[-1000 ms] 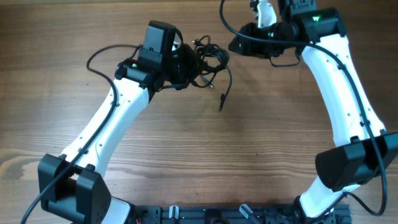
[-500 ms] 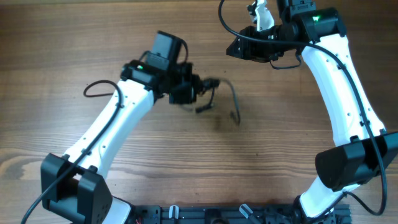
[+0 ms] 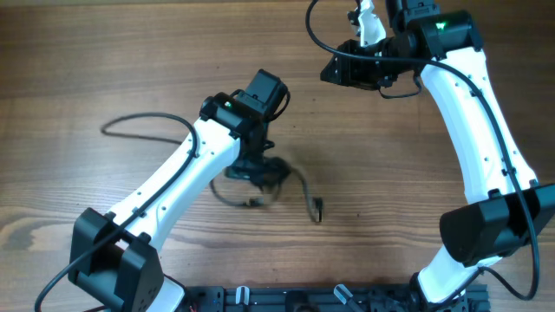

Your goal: Untangle cables

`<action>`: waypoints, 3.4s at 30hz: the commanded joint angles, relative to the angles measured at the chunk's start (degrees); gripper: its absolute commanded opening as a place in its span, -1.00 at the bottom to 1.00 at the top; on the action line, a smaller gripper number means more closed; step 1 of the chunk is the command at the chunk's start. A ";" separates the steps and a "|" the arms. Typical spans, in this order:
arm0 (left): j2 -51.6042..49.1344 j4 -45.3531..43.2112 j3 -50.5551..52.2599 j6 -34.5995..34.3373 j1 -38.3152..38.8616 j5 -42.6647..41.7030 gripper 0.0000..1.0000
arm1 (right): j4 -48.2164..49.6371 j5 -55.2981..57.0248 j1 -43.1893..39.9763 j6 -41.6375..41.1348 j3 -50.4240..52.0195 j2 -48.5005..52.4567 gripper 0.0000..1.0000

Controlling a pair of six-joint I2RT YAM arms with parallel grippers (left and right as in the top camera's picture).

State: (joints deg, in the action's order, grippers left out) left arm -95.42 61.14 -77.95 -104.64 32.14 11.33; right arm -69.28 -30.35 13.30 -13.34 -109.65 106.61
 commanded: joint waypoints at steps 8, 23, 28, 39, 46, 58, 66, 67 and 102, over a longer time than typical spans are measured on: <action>-0.35 -1.07 -0.04 82.77 -0.11 -4.13 0.70 | -0.15 2.38 -0.17 1.36 -0.26 -0.33 -0.15; -0.33 -2.91 17.29 61.33 -0.11 -14.21 -0.63 | -0.96 3.80 -0.17 1.97 -0.26 -0.33 -0.06; -0.35 -5.27 22.82 50.01 -0.11 -8.52 -0.54 | -1.03 3.78 -0.17 2.32 -0.26 -0.33 -0.06; -0.26 -15.93 25.77 50.23 -0.15 -6.75 -0.92 | -1.49 3.78 -0.17 2.80 -0.26 -0.33 -0.06; 5.90 -17.44 19.50 64.30 -0.15 -13.86 -0.92 | -0.87 3.76 -0.17 2.86 -0.26 -0.33 -0.06; 22.80 -17.55 13.81 74.25 -10.23 -34.45 -0.92 | -0.42 -7.67 -0.17 8.52 -0.26 -0.33 -0.07; 22.12 -21.66 13.81 78.90 -17.22 -46.51 -0.92 | -0.46 -10.40 2.49 8.61 -0.26 -0.33 -0.09; 22.12 -21.99 13.81 78.29 -17.55 -46.64 -0.92 | -0.48 -9.90 3.02 8.55 -0.26 -0.33 -0.09; 20.50 -16.39 14.08 -11.80 -18.23 -15.28 -0.92 | 14.56 -2.03 23.30 -16.11 12.85 -0.11 -0.44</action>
State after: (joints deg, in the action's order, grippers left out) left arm -74.85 44.95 -63.55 -115.24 13.76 -5.37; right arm -55.88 -33.56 34.83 -25.71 -98.48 106.61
